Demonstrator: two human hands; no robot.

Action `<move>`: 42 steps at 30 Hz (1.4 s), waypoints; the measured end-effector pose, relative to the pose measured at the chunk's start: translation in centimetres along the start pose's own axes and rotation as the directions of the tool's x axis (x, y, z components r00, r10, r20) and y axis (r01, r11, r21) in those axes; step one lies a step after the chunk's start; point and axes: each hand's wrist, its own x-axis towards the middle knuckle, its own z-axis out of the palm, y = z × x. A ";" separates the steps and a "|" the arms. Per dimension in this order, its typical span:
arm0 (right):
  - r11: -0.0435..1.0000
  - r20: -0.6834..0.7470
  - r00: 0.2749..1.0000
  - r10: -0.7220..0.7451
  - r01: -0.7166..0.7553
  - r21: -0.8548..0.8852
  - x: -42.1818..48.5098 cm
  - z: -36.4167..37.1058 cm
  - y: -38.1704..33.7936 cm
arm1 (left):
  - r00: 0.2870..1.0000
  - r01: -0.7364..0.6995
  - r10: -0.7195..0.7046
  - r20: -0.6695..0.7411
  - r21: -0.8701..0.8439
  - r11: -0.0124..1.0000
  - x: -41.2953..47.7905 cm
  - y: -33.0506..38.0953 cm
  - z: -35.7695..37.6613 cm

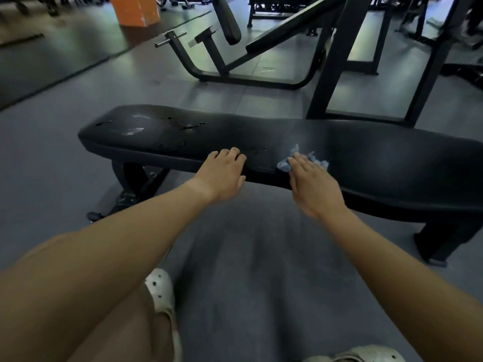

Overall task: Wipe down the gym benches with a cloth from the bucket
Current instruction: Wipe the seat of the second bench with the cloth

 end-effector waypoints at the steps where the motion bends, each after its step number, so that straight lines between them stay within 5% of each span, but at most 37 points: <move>1: 0.999 -0.035 0.998 0.047 -0.048 -0.013 -0.1 0.2 -0.1 | 1.000 0.018 -0.018 -0.002 -0.014 1.000 0.1 -0.1 0.0; 9: 0.961 -0.237 0.937 0.258 -0.273 -0.032 2.4 4.0 -6.9 | 0.982 -0.109 0.105 -0.160 -0.019 0.994 0.2 -4.3 2.2; 19: 0.988 -0.247 0.960 -0.134 0.110 -0.109 4.1 5.2 -8.6 | 0.984 -0.092 0.081 -0.158 -0.065 0.994 1.2 -7.6 2.5; 25: 0.952 -0.374 0.906 0.198 -0.269 -0.147 0.6 5.5 -4.9 | 0.989 -0.112 0.103 -0.105 -0.087 0.990 0.4 -8.0 3.1; 29: 0.925 -0.397 0.848 0.350 -0.380 0.004 2.1 5.8 -8.3 | 0.989 -0.130 0.122 -0.088 -0.099 0.986 -0.7 -8.8 3.1; 34: 0.999 -0.245 0.970 0.009 -0.019 -0.039 4.0 6.5 -12.4 | 0.989 -0.128 0.118 -0.091 -0.117 0.985 -2.1 -9.2 2.9; 37: 0.981 -0.174 0.967 -0.184 0.169 -0.094 4.3 6.0 -12.8 | 0.988 -0.131 0.121 -0.095 -0.107 0.986 -2.6 -9.3 2.8; 40: 0.975 -0.192 0.959 -0.207 0.186 -0.124 3.8 5.5 -10.8 | 0.989 -0.132 0.124 -0.083 -0.088 0.987 -2.5 -9.1 2.7; 42: 0.997 -0.256 0.965 -0.059 0.046 -0.060 3.0 5.2 -8.9 | 0.991 -0.118 0.113 -0.069 -0.086 0.989 -2.3 -8.7 2.6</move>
